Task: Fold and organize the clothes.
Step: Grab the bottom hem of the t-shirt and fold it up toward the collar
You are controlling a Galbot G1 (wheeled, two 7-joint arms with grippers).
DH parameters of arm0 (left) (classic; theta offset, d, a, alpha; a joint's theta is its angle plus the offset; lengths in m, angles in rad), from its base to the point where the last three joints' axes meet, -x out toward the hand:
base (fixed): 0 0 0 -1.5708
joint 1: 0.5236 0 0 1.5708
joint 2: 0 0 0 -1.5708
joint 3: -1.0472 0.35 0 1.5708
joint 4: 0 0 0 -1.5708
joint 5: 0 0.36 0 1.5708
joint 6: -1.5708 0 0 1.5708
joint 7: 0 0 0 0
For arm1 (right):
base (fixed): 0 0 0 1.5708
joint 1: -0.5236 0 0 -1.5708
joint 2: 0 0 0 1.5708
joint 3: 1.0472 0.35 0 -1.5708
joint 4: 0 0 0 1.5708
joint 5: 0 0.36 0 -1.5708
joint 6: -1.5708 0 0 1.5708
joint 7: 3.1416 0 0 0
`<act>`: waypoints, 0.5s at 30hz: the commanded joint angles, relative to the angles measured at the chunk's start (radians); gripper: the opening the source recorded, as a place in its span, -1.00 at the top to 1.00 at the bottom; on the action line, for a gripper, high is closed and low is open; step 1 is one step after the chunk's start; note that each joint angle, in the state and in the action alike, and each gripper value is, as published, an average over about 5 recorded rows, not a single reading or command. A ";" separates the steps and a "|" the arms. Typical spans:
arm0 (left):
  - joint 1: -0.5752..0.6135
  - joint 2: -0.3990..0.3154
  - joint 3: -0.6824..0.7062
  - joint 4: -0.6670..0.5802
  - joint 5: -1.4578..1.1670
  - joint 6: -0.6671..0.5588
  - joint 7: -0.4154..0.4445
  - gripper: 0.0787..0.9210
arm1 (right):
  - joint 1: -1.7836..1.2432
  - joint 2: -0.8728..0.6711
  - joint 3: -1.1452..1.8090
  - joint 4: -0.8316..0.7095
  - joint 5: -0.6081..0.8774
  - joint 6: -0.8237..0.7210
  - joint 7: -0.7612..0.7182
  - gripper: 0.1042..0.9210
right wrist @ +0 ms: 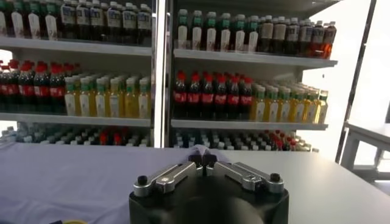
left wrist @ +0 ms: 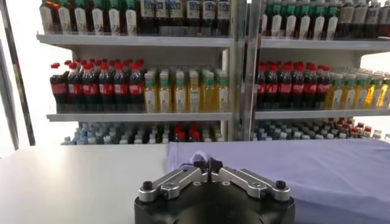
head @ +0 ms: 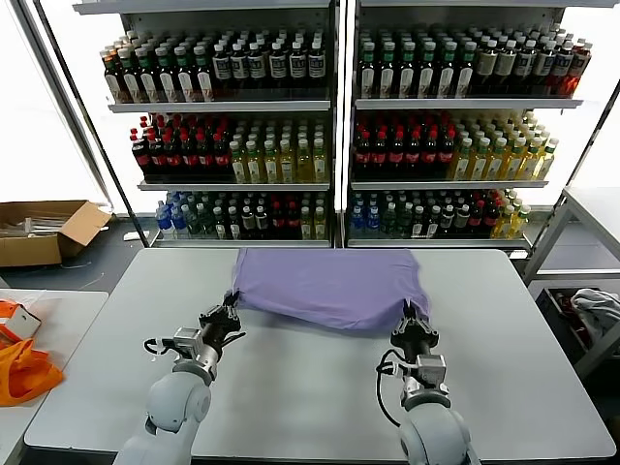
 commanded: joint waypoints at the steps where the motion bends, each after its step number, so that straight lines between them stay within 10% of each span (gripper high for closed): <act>1: -0.114 0.002 0.011 0.135 -0.004 -0.005 -0.001 0.99 | 0.196 0.004 -0.001 -0.179 0.019 -0.011 -0.017 0.99; 15: -0.153 0.017 0.040 0.198 -0.003 0.003 0.015 0.99 | 0.273 -0.013 -0.026 -0.279 0.048 -0.075 -0.028 0.99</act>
